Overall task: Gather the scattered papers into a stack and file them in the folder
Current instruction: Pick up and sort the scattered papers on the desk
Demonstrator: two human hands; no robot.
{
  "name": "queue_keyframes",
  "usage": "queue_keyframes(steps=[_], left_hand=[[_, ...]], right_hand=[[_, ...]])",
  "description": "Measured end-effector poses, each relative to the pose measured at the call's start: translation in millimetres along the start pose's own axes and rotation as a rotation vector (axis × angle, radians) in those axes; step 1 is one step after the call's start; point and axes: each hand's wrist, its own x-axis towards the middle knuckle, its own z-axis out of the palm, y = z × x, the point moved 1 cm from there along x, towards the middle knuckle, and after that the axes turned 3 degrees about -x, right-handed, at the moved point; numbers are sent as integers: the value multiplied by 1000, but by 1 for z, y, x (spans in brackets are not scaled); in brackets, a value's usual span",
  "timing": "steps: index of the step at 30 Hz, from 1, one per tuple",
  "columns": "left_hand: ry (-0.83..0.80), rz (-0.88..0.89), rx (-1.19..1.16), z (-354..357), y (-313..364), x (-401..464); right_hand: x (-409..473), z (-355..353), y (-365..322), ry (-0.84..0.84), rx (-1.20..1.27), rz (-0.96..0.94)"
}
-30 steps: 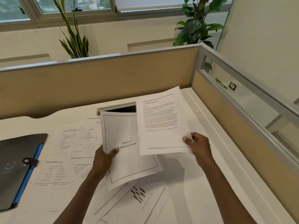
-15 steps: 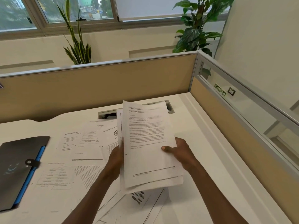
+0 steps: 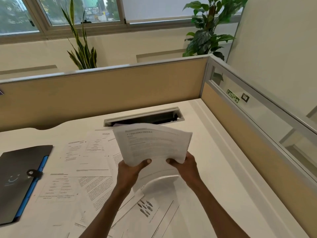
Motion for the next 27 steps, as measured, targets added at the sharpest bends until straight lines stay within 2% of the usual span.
queue_keyframes(steps=[4, 11, 13, 16, 18, 22, 27], left_hand=[[-25, -13, 26, 1, -22, -11], [1, -51, 0, 15, -20, -4], [-59, -103, -26, 22, -15, -2], [-240, -175, 1, 32, -8, 0], [-286, -246, -13, 29, -8, -2], [-203, -309, 0, -13, -25, -15], [78, -375, 16, -86, -57, -32]], right_hand=[[-6, 5, 18, -64, 11, 41], [2, -6, 27, -2, -45, 80], [7, -17, 22, 56, -71, 72], [19, -46, 13, 101, -138, 52], [27, -73, 8, 124, -173, 59], [44, -134, 11, 160, -211, 135], [66, -175, 32, 138, -274, 339]])
